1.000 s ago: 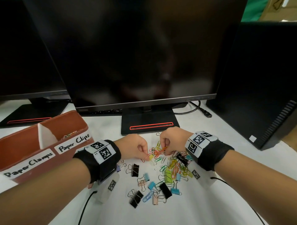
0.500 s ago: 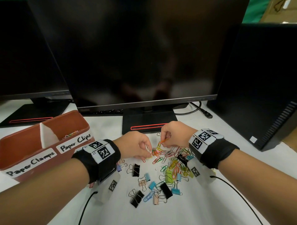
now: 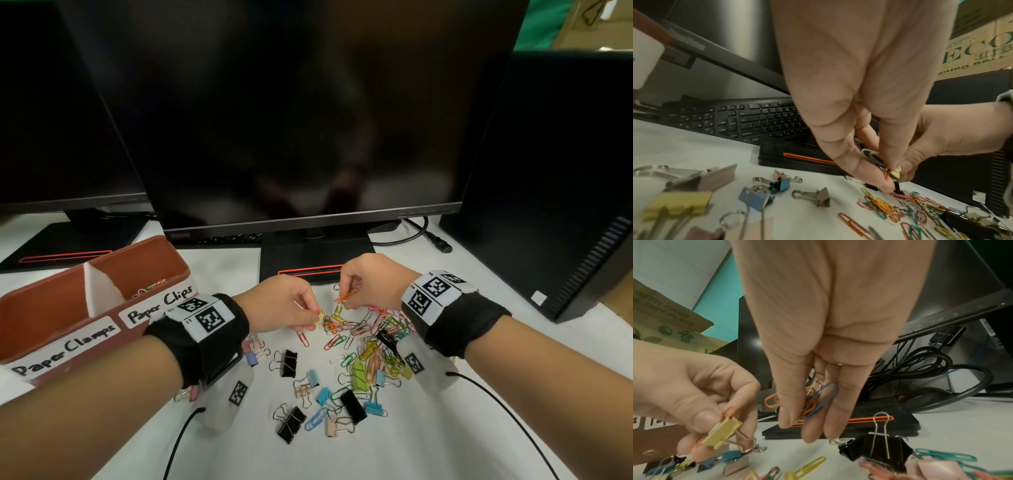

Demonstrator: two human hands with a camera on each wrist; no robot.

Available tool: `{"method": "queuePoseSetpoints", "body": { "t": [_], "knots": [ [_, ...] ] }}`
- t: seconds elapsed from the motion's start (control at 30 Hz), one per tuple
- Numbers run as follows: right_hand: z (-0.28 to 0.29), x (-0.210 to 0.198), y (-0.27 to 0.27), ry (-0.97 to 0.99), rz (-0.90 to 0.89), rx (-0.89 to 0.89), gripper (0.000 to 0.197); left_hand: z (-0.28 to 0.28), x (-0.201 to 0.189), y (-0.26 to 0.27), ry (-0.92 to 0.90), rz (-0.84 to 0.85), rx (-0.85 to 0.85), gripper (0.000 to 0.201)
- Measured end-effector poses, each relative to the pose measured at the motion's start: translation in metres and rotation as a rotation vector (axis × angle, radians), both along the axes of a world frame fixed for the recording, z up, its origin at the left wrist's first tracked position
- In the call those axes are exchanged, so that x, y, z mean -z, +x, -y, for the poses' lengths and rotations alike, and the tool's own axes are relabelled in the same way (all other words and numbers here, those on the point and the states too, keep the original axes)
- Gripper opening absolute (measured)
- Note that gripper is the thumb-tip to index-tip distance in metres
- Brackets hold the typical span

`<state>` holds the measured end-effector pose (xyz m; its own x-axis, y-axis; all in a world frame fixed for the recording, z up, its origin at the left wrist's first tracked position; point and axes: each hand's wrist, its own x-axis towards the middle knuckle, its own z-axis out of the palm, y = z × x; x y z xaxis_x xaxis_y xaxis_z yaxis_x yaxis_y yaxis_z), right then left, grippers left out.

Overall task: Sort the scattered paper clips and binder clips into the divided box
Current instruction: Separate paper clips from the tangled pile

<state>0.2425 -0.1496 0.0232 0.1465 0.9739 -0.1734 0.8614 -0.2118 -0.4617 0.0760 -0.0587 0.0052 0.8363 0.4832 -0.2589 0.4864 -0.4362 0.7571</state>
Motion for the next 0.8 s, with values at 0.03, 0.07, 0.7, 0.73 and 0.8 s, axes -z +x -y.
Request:
{"method": "queuePoseSetpoints", "body": {
  "t": [0.03,0.07,0.7,0.73,0.8],
  "knots": [
    [0.0,0.001,0.0,0.0,0.003,-0.005,0.01,0.001,0.0,-0.001,-0.007,0.008,-0.008,0.009],
    [0.001,0.001,-0.001,-0.002,0.008,-0.011,0.01,0.001,0.0,-0.001,-0.012,0.018,-0.012,0.011],
    [0.0,0.001,-0.006,-0.045,0.016,-0.068,0.01,-0.001,-0.003,-0.014,0.097,0.061,0.02,0.009],
    [0.0,0.0,-0.006,-0.047,0.019,-0.062,0.01,-0.001,-0.003,-0.015,0.12,0.068,0.011,0.008],
    [0.0,-0.001,-0.005,-0.045,0.017,-0.044,0.009,-0.004,-0.002,-0.015,0.166,0.054,0.005,0.007]
  ]
}}
